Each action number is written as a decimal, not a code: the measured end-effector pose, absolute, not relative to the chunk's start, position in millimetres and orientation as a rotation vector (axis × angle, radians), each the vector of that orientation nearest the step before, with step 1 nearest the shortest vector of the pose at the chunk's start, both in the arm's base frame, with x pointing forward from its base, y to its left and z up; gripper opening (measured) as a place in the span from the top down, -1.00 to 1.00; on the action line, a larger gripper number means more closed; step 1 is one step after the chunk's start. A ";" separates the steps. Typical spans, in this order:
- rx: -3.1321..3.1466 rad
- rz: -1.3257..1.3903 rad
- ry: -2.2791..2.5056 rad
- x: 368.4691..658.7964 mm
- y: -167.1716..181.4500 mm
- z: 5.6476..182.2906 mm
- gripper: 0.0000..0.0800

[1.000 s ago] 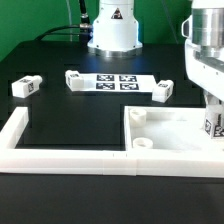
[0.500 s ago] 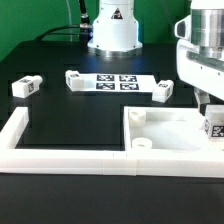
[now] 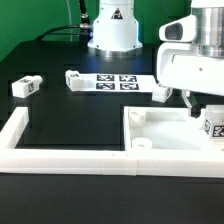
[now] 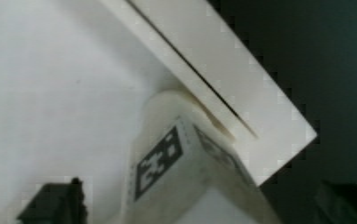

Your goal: Assemble square table

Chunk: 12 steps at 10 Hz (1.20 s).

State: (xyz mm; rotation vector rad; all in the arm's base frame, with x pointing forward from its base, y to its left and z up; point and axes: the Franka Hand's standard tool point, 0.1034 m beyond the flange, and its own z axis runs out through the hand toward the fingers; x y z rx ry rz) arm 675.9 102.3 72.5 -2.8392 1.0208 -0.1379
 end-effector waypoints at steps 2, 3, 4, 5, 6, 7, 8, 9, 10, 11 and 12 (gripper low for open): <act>-2.988 -0.185 0.663 674.7 106.2 70.8 -0.62; -3.055 -0.216 0.408 676.1 109.0 71.6 -0.62; -3.067 -0.239 0.325 678.1 109.2 72.4 -0.62; -3.065 -0.238 0.341 678.1 108.4 72.2 -0.62; -3.060 -0.237 0.376 678.0 108.5 72.1 -0.62; -3.060 -0.237 0.376 678.0 108.3 72.1 -0.29; -3.044 -0.234 0.454 678.0 108.5 72.1 0.06; -3.024 -0.230 0.550 677.9 108.3 71.9 0.06; -3.001 -0.225 0.653 677.5 106.0 71.2 0.27; -2.984 -0.222 0.718 677.5 105.5 70.8 0.27; -2.937 -0.215 0.865 677.5 104.6 70.5 0.27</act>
Offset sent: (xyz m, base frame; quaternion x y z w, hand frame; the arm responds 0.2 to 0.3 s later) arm -0.0023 0.0132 0.0055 0.0124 0.0407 -0.3227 0.9455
